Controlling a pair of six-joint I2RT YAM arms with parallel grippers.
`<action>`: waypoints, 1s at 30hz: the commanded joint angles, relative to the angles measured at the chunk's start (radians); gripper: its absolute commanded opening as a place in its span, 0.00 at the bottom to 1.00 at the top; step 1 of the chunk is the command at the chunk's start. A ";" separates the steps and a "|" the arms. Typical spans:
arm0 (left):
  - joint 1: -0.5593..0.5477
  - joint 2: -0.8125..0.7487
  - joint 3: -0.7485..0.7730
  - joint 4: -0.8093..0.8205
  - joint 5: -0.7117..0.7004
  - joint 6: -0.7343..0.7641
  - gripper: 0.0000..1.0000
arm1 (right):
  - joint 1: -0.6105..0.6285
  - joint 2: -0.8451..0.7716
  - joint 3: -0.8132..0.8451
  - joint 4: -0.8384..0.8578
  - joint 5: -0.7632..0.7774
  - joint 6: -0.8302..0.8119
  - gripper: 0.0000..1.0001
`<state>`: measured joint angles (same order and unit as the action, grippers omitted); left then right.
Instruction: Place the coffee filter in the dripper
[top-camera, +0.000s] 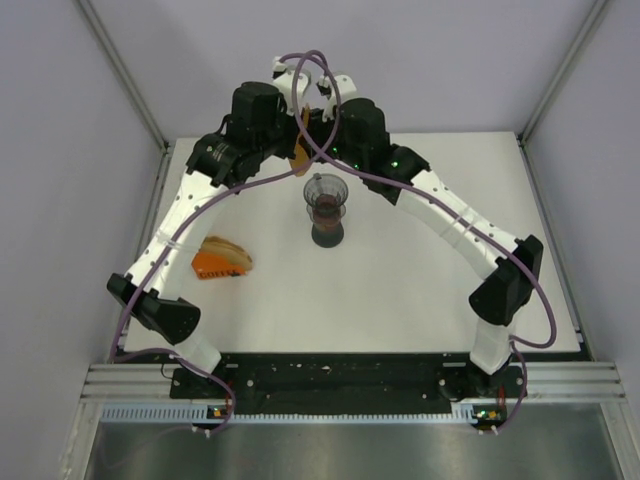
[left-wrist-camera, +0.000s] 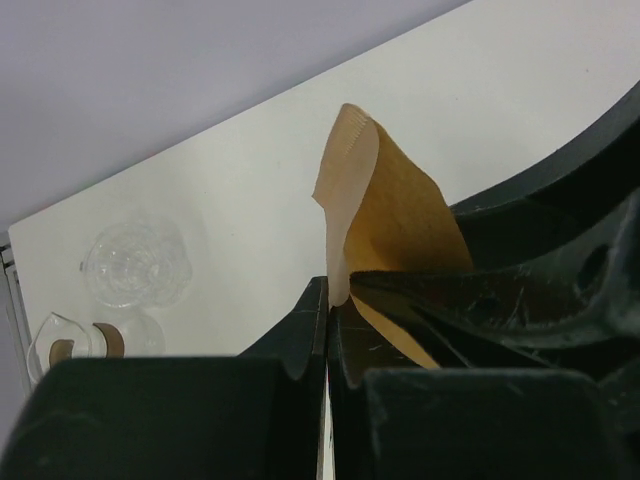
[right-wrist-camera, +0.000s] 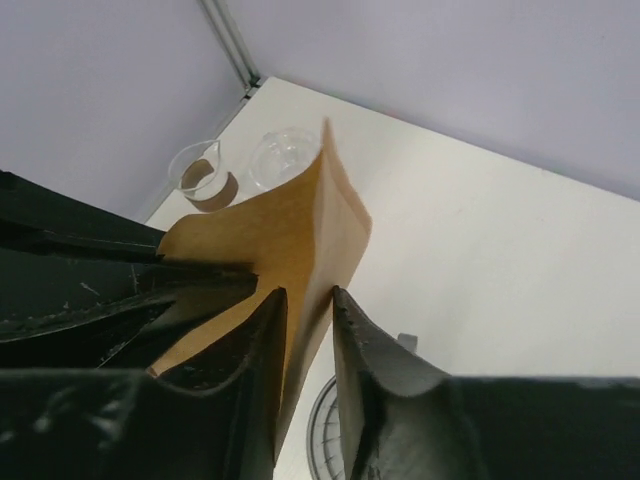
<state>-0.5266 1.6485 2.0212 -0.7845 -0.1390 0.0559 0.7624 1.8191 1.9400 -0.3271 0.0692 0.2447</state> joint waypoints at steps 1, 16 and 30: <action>-0.004 -0.013 0.007 0.013 -0.005 0.030 0.00 | -0.008 0.019 0.054 0.046 0.105 -0.016 0.15; 0.002 -0.035 -0.042 0.065 -0.171 0.078 0.00 | -0.064 -0.070 -0.064 0.013 0.189 -0.054 0.00; 0.000 -0.039 -0.052 -0.038 0.134 0.019 0.00 | -0.064 -0.110 -0.058 -0.121 -0.065 -0.102 0.14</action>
<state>-0.5270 1.6447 1.9690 -0.8024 -0.1066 0.1097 0.7059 1.7943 1.8782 -0.3836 0.0448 0.1562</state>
